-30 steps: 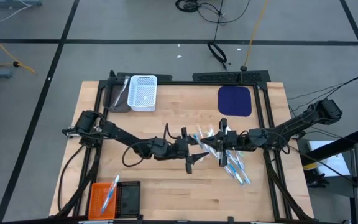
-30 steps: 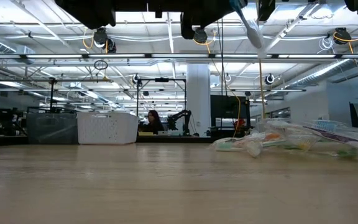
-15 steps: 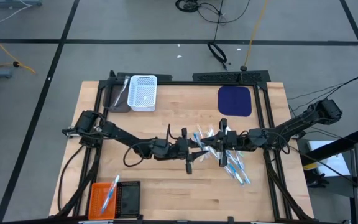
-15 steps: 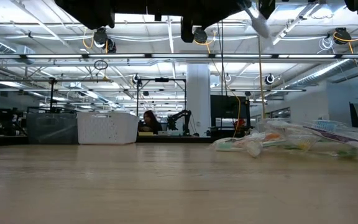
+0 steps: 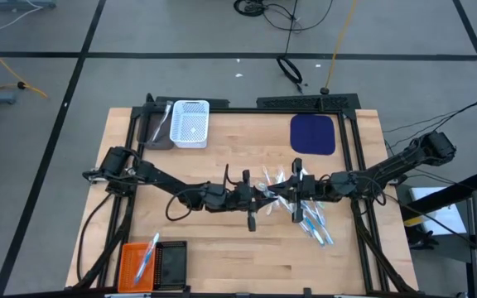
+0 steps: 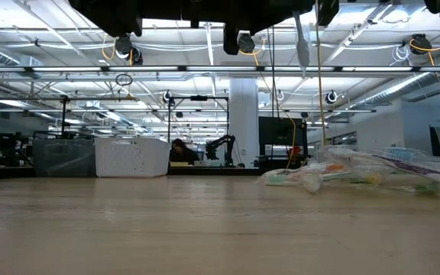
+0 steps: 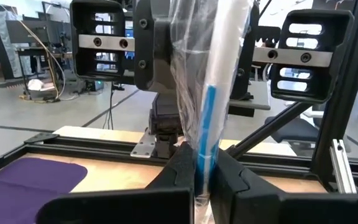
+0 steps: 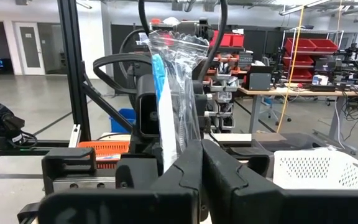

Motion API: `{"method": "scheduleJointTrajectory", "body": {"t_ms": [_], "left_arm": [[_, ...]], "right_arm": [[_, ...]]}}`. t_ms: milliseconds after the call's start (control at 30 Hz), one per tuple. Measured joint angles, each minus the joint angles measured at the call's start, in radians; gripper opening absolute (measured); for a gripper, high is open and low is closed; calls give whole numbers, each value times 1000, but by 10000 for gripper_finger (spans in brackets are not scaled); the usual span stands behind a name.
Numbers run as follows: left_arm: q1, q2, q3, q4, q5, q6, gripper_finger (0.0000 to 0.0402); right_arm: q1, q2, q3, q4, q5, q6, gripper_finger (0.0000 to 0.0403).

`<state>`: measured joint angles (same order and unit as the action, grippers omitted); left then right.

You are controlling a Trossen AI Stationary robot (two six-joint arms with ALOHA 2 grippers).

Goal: Pick & Place Toothbrushes
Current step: Put the blue toothbrush into the orange bin

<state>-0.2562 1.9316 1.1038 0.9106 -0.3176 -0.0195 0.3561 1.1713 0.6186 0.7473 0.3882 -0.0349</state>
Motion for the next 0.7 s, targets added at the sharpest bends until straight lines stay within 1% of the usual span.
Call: {"method": "scheduleJointTrajectory", "body": {"t_ms": [200, 333, 433, 567, 633, 700], "left_arm": [[0, 0, 0, -18, -1, -13, 8], [-6, 0, 0, -33, -38, -12, 9], [-8, 0, 0, -50, -47, -11, 7], [-12, -8, 0, -77, -49, -14, 11], [-16, -29, -1, -125, -65, -21, 7], [-25, -68, -1, -221, -96, -36, 7]], "right_arm": [[0, 0, 0, -25, -1, 0, 0], [-1, -5, 0, -34, 0, 5, 13], [-1, -21, 0, -58, 0, -6, 44], [-1, -48, 0, -133, 1, -1, 107], [-1, -66, 0, -172, 9, 3, 137], [-1, -87, 0, -219, 9, 21, 160]]}}
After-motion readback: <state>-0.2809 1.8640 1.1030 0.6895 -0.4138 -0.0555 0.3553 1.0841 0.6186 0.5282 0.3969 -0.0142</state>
